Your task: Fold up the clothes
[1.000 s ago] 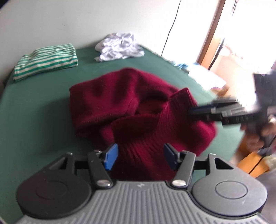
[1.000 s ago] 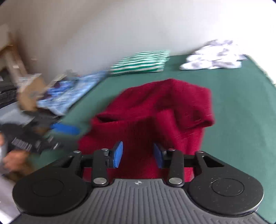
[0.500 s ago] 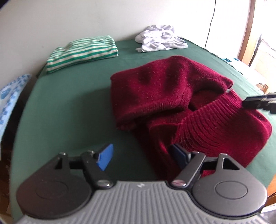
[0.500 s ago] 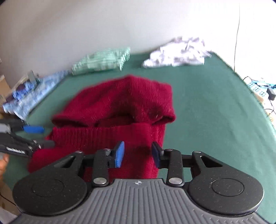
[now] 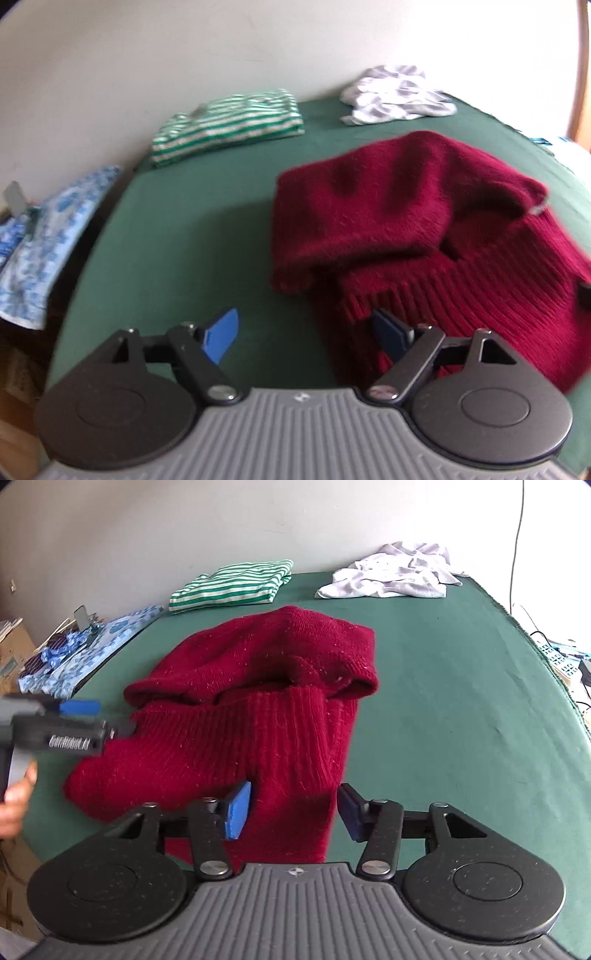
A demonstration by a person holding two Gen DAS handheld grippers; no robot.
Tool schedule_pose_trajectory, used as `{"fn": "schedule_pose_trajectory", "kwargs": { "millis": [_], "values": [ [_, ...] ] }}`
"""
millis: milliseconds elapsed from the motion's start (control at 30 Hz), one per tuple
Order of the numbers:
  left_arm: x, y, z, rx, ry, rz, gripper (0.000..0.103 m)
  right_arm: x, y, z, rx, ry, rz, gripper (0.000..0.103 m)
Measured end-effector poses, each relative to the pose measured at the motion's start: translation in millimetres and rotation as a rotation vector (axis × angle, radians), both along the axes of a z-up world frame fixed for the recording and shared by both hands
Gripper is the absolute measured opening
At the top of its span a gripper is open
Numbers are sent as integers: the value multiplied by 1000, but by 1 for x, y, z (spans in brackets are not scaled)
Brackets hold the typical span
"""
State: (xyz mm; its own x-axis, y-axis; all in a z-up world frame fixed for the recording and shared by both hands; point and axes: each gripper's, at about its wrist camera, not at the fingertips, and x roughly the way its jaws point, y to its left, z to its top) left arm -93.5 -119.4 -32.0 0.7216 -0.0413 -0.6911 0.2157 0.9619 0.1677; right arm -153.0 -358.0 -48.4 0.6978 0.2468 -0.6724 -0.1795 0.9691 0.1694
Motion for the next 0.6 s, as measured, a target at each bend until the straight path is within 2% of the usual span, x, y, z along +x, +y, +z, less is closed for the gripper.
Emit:
{"fn": "schedule_pose_trajectory", "kwargs": {
  "millis": [67, 133, 200, 267, 333, 433, 533, 600],
  "values": [
    [-13, 5, 7, 27, -28, 30, 83, -11, -6, 6, 25, -12, 2, 53],
    [-29, 16, 13, 15, -21, 64, 83, -23, -13, 9, 29, -20, 9, 53],
    [-49, 30, 16, -53, 21, 84, 80, -37, -19, 7, 17, -12, 34, 53],
    [-72, 40, 17, -159, 68, 76, 80, -48, -23, 4, 6, -5, 73, 53],
    [-97, 37, 17, -194, 54, 51, 81, -60, -23, 2, -30, -28, 112, 53],
    [-125, 16, 14, -157, 15, -30, 83, -67, -12, -1, -93, -72, 204, 53],
    [-135, -9, 7, -76, -20, -102, 82, -68, 3, -5, -182, -116, 292, 53],
    [-132, -19, 2, -28, -36, -135, 83, -65, 7, -8, -199, -126, 302, 53]
  ]
}}
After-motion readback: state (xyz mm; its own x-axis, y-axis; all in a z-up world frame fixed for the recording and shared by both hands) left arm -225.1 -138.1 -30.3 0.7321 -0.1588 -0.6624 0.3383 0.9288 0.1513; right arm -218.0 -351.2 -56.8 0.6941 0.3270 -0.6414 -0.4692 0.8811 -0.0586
